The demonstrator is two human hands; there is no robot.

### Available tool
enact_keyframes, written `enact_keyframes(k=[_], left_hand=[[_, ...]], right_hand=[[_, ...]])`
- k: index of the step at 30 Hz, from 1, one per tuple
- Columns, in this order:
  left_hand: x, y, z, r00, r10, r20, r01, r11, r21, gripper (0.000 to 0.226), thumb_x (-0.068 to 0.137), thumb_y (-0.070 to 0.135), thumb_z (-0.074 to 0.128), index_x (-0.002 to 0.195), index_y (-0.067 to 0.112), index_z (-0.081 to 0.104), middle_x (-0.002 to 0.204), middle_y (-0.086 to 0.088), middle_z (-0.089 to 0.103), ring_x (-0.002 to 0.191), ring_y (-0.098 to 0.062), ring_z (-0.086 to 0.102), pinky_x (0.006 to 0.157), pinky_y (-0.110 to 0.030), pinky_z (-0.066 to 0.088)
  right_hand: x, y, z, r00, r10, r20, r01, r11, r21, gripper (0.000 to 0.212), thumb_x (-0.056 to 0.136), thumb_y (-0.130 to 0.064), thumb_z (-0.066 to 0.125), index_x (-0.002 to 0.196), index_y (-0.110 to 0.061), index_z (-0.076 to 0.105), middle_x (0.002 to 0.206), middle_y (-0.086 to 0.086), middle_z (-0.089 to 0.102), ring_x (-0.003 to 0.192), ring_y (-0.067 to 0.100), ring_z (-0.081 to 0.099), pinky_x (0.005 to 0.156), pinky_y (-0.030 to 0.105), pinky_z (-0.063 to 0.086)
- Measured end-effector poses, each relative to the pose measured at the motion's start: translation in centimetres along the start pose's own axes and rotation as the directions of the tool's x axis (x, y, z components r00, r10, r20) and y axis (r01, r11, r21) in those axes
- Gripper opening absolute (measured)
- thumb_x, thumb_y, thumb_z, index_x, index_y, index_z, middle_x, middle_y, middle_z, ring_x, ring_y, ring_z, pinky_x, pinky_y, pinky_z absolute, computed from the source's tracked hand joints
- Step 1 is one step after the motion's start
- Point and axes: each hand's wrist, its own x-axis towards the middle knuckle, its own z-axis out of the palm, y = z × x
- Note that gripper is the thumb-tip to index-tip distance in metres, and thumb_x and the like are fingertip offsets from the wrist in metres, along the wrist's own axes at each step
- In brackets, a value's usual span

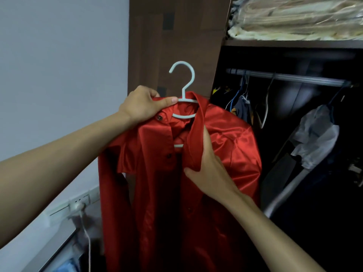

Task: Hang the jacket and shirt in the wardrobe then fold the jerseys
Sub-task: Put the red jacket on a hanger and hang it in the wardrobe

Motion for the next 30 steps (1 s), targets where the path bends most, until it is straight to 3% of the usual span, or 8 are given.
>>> enact_keyframes(k=[3, 7, 9, 13, 15, 19, 25, 30], left_hand=[[0.4, 0.0, -0.5, 1.0, 0.012, -0.003, -0.013, 1.0, -0.024, 0.07, 0.065, 0.081, 0.07, 0.059, 0.012, 0.06, 0.048, 0.006, 0.053, 0.049, -0.013, 0.051, 0.058, -0.03, 0.044], [0.3, 0.1, -0.7, 1.0, -0.01, 0.017, 0.01, 1.0, -0.019, 0.067, 0.066, 0.079, 0.071, 0.054, 0.014, 0.054, 0.045, 0.008, 0.05, 0.047, -0.012, 0.048, 0.056, -0.029, 0.042], [0.1, 0.3, -0.7, 0.998, -0.028, 0.049, 0.028, 1.0, -0.008, 0.068, 0.067, 0.078, 0.071, 0.052, 0.015, 0.05, 0.043, 0.009, 0.049, 0.046, -0.011, 0.048, 0.056, -0.028, 0.042], [-0.1, 0.3, -0.9, 0.996, -0.019, 0.087, 0.022, 0.999, -0.03, 0.077, 0.066, 0.078, 0.072, 0.067, 0.002, 0.059, 0.055, 0.0, 0.053, 0.054, -0.013, 0.051, 0.059, -0.032, 0.043], [-0.5, 0.5, -1.2, 0.994, -0.019, 0.103, 0.027, 0.997, -0.078, 0.069, 0.071, 0.07, 0.075, 0.066, 0.002, 0.06, 0.055, 0.0, 0.053, 0.052, -0.01, 0.05, 0.056, -0.027, 0.041], [-1.7, 1.6, -2.2, 0.975, -0.089, 0.205, 0.138, 0.961, -0.238, 0.043, 0.078, 0.054, 0.079, 0.073, 0.013, 0.067, 0.06, 0.003, 0.063, 0.05, -0.003, 0.056, 0.05, -0.013, 0.046], [-3.0, 2.5, -2.7, 0.869, -0.242, 0.432, 0.432, 0.796, -0.423, 0.014, 0.085, 0.031, 0.064, 0.076, 0.021, 0.069, 0.071, -0.001, 0.068, 0.062, -0.02, 0.062, 0.069, -0.028, 0.049], [-3.0, 2.1, -2.8, 0.899, -0.183, 0.398, 0.331, 0.879, -0.343, 0.006, 0.087, 0.01, 0.066, 0.087, 0.016, 0.068, 0.074, -0.001, 0.068, 0.069, -0.015, 0.064, 0.067, -0.023, 0.05]], right_hand=[[-1.8, -0.5, -0.3, 1.0, -0.016, -0.007, 0.016, 1.0, -0.004, 0.111, 0.089, -0.006, 0.068, 0.153, -0.06, -0.004, 0.118, 0.001, 0.072, 0.101, 0.019, 0.072, 0.095, 0.042, 0.056], [-2.4, -2.0, -0.8, 0.975, -0.221, -0.03, 0.215, 0.966, -0.141, 0.042, 0.089, -0.011, 0.072, 0.122, -0.036, 0.067, 0.099, -0.02, 0.07, 0.09, -0.005, 0.066, 0.084, 0.024, 0.054], [-2.4, -2.7, -1.1, 0.977, -0.209, 0.035, 0.211, 0.968, -0.136, 0.024, 0.083, -0.012, 0.072, 0.101, -0.027, 0.076, 0.095, -0.016, 0.072, 0.09, -0.001, 0.068, 0.082, 0.018, 0.052], [-2.1, -4.2, -2.7, 0.919, -0.006, 0.393, 0.041, 0.996, -0.082, 0.054, 0.082, -0.003, 0.06, 0.126, -0.034, 0.067, 0.121, -0.014, 0.07, 0.115, -0.012, 0.059, 0.093, 0.011, 0.051], [-1.4, -4.4, -3.0, 0.924, -0.024, 0.382, 0.111, 0.972, -0.209, 0.052, 0.087, -0.005, 0.06, 0.128, -0.037, 0.065, 0.124, -0.016, 0.07, 0.119, -0.013, 0.057, 0.1, 0.011, 0.046], [0.4, -5.0, -3.4, 0.957, -0.128, 0.259, 0.216, 0.913, -0.347, 0.019, 0.091, -0.025, 0.072, 0.107, -0.035, 0.078, 0.096, -0.016, 0.079, 0.094, -0.005, 0.07, 0.082, 0.021, 0.055], [1.7, -6.1, -3.9, 0.941, -0.093, 0.324, 0.261, 0.809, -0.527, 0.017, 0.081, -0.052, 0.076, 0.096, -0.044, 0.076, 0.071, -0.023, 0.069, 0.075, -0.001, 0.064, 0.068, 0.028, 0.051], [2.4, -4.7, -3.3, 0.928, -0.121, 0.353, 0.277, 0.858, -0.433, 0.029, 0.072, -0.061, 0.079, 0.082, -0.035, 0.075, 0.078, -0.014, 0.057, 0.072, 0.005, 0.055, 0.066, 0.035, 0.05]])
